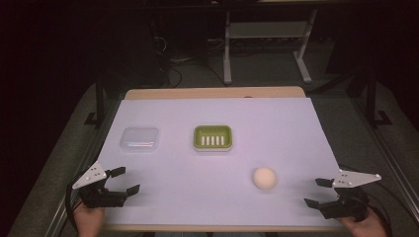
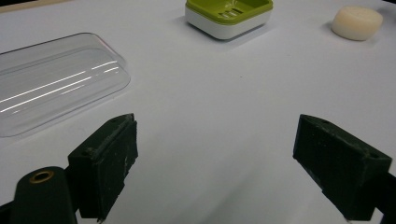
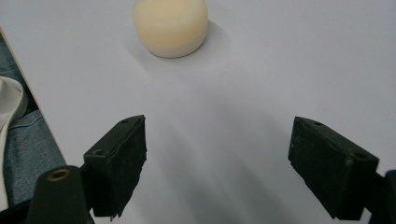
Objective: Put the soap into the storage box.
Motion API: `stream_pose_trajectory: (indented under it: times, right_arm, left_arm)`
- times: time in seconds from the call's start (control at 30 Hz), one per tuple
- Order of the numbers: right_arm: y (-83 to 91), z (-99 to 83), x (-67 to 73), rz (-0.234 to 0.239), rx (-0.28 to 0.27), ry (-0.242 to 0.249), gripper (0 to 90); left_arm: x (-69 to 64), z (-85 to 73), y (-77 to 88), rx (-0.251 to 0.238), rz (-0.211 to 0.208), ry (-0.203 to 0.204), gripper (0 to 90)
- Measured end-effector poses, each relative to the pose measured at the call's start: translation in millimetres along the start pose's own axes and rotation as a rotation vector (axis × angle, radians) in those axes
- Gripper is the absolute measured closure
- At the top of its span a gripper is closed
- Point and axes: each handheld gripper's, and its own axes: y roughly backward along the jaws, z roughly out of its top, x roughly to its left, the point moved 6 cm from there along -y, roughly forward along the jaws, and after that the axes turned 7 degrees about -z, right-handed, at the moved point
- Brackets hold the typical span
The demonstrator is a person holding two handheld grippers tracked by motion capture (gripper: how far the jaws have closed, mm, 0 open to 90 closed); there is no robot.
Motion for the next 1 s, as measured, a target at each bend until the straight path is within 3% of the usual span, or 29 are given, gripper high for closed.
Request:
stream_pose_trajectory:
  times: [0.13,0.73,1.0]
  right_arm:
    - [-3.2,1.1,0.2,-0.021,0.014,0.012,18.7]
    - [-11.0,22.4,10.3,0.019,0.02,0.054,19.4]
    - [-23.3,33.7,14.0,0.038,0.069,0.084,19.2]
  left_arm:
    - [-0.1,-0.1,-0.6,-0.001,-0.004,0.003,13.3]
    - [0.7,0.0,2.6,-0.012,0.004,-0.002,13.2]
    - [2.6,-0.7,2.8,-0.009,0.011,0.004,13.2]
